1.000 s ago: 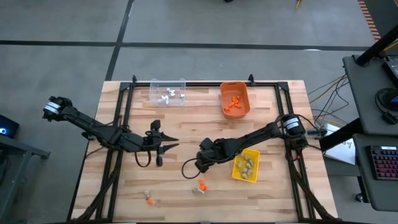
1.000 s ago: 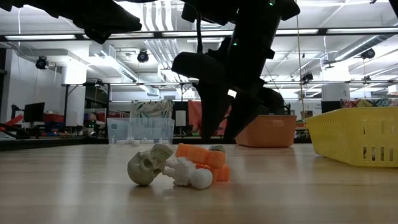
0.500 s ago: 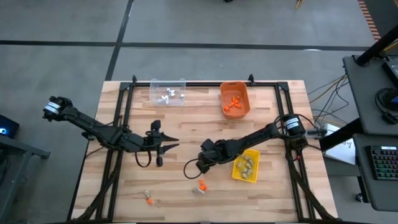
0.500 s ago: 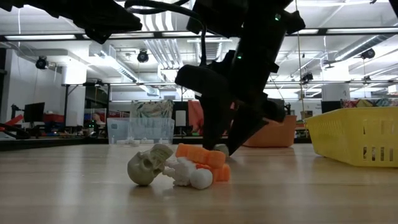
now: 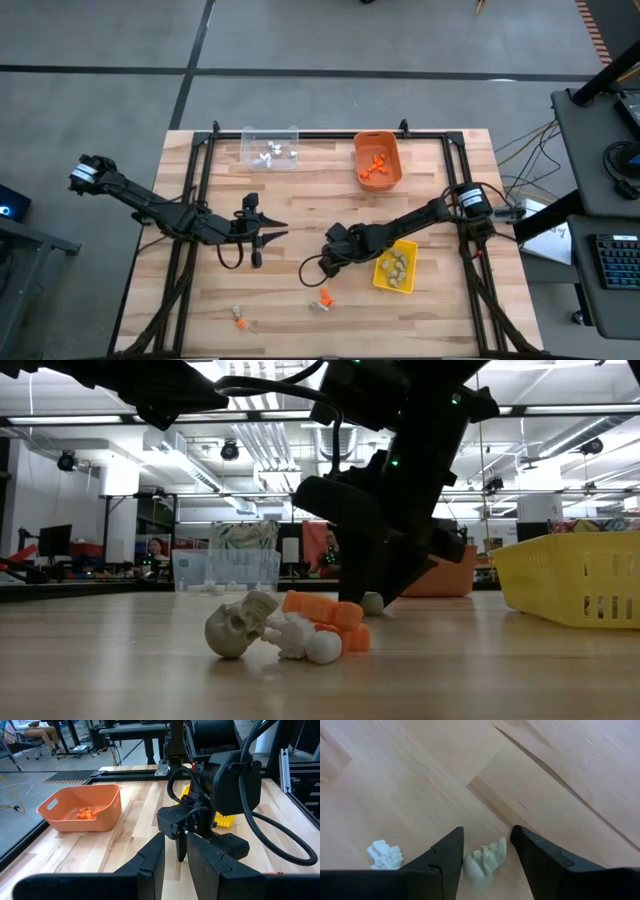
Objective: Sort Halloween decoration
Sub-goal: Put the gray skull toy into the yellow bin
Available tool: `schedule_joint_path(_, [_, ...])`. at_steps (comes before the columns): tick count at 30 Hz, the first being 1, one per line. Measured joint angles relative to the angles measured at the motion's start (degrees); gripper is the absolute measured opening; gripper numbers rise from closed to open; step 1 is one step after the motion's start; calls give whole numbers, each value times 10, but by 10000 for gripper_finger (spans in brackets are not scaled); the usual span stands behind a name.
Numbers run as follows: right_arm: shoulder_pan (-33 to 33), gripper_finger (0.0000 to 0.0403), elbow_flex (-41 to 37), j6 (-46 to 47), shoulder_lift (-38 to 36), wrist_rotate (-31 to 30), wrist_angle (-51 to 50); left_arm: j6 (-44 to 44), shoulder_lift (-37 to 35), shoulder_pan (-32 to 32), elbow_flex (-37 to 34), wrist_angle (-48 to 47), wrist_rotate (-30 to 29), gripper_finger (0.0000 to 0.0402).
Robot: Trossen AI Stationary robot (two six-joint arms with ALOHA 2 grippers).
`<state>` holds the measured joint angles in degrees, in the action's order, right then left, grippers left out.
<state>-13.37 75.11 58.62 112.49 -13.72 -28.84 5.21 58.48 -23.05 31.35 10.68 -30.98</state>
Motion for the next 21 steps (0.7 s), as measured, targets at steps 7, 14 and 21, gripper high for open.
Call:
schedule_joint_path(7, [0,169,0,2,0,-1,-1,0,0,0,0,1,0,64])
schedule_joint_path(14, [0,169,-1,3,0,-1,-1,0,0,0,0,1,0,64])
schedule_joint_path(21, [0,168,-1,-11,0,0,7,0,0,0,0,1,-1,64])
